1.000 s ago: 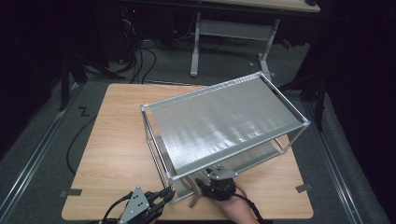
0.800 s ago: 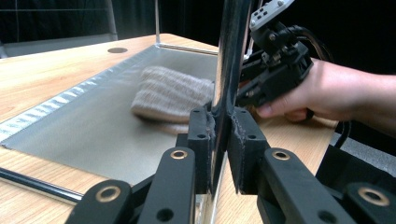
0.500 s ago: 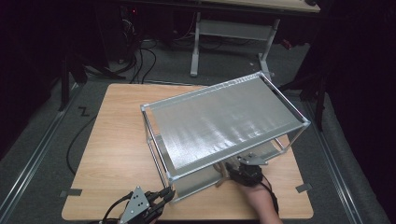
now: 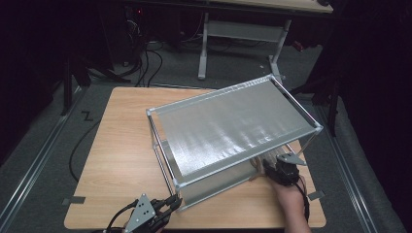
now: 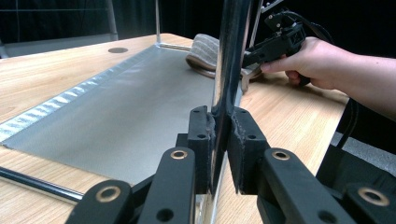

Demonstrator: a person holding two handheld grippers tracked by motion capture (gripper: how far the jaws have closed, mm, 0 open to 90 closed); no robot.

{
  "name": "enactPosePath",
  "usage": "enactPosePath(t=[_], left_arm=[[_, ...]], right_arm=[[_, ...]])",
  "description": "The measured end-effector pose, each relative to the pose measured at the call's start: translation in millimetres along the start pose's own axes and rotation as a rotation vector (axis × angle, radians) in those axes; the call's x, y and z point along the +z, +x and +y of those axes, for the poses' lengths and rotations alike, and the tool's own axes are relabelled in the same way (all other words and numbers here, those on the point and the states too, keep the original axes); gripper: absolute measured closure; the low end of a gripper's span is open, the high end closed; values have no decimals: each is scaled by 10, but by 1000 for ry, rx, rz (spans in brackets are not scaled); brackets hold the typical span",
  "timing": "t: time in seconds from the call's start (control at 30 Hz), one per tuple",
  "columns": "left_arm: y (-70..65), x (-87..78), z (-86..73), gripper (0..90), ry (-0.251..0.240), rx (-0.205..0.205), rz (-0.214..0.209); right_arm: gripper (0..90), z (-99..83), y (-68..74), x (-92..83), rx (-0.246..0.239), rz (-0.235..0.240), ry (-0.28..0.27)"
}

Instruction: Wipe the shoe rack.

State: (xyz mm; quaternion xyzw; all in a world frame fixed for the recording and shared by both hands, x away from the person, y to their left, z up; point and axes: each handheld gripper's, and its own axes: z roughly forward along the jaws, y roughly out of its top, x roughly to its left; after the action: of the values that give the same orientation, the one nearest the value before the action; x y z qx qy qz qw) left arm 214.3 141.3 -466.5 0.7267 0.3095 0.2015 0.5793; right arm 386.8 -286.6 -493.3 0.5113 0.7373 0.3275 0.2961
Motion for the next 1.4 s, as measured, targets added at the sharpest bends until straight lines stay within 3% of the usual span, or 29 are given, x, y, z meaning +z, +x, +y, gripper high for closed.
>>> enactPosePath(t=[0.43,0.67,0.73,0.77,0.8,0.93,1.13,1.4], left_arm=[[8,-4,-1,797,0,-1,2],[3,0,2,797,1,0,5],[20,4,-2,794,-1,-17,-7],[36,-3,2,793,6,7,-2],[14,4,-3,794,-2,-12,-4],[8,5,-4,796,-4,-5,1],[9,9,-2,798,-4,3,3],[21,20,-2,798,-6,-5,4]], right_arm=[[473,-67,-456,-30,102,-112,-4],[495,-78,-453,-20,97,-101,-2],[493,-79,-432,-18,101,-89,0],[491,-78,-424,-18,98,-86,0],[488,-77,-403,-19,91,-81,1],[485,-65,-302,-25,57,-51,5],[484,-44,-16,-21,-2,9,5],[484,9,429,-18,-94,149,7]])
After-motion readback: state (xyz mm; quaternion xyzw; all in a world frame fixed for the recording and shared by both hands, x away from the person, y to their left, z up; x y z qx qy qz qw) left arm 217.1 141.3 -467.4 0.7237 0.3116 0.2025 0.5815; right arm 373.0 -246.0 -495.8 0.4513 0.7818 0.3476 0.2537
